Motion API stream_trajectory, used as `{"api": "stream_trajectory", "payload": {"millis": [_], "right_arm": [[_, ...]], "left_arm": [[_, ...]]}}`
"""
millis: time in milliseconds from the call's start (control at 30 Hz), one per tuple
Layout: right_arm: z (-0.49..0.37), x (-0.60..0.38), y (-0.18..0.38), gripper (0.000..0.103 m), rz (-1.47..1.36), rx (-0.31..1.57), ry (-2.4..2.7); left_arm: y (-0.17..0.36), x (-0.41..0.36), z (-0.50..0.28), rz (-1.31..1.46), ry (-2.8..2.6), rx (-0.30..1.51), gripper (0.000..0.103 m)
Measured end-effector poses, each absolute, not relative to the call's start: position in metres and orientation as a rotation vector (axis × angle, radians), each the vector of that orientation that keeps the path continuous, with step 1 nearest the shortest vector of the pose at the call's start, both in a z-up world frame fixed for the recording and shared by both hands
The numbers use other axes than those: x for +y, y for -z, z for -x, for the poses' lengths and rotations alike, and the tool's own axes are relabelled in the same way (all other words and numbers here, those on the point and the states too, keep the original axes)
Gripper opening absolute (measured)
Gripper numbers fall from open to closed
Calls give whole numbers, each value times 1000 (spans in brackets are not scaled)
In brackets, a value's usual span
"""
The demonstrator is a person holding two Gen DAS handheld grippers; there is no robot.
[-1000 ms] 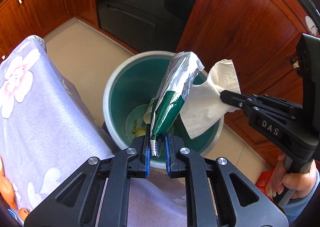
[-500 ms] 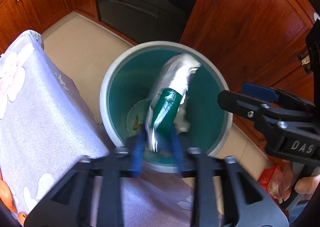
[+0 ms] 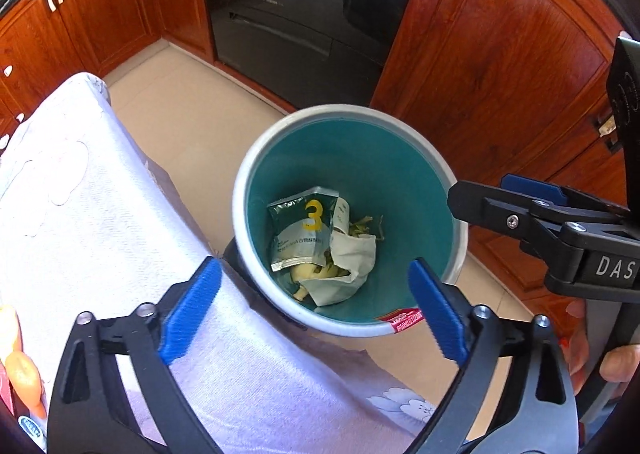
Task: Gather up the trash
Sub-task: 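Move both tools back over the table toward the red bag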
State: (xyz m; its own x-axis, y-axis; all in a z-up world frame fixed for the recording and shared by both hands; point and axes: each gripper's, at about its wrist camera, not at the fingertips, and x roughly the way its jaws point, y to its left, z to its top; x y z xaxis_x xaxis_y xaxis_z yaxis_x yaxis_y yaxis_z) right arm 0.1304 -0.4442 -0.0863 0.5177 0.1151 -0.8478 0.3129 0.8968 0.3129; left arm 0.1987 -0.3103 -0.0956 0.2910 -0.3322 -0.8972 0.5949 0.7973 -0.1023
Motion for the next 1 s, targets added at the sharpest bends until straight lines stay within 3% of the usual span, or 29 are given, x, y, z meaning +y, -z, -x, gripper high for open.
{"api": "stream_trajectory", "payload": {"millis": [533, 1000], "right_arm": [[-117, -410, 45, 91, -431, 988, 107], [-118, -304, 3, 91, -317, 960, -38]], "left_arm": [[54, -263, -174, -225, 620, 1042, 99], [24, -143, -151, -191, 487, 981, 99]]}}
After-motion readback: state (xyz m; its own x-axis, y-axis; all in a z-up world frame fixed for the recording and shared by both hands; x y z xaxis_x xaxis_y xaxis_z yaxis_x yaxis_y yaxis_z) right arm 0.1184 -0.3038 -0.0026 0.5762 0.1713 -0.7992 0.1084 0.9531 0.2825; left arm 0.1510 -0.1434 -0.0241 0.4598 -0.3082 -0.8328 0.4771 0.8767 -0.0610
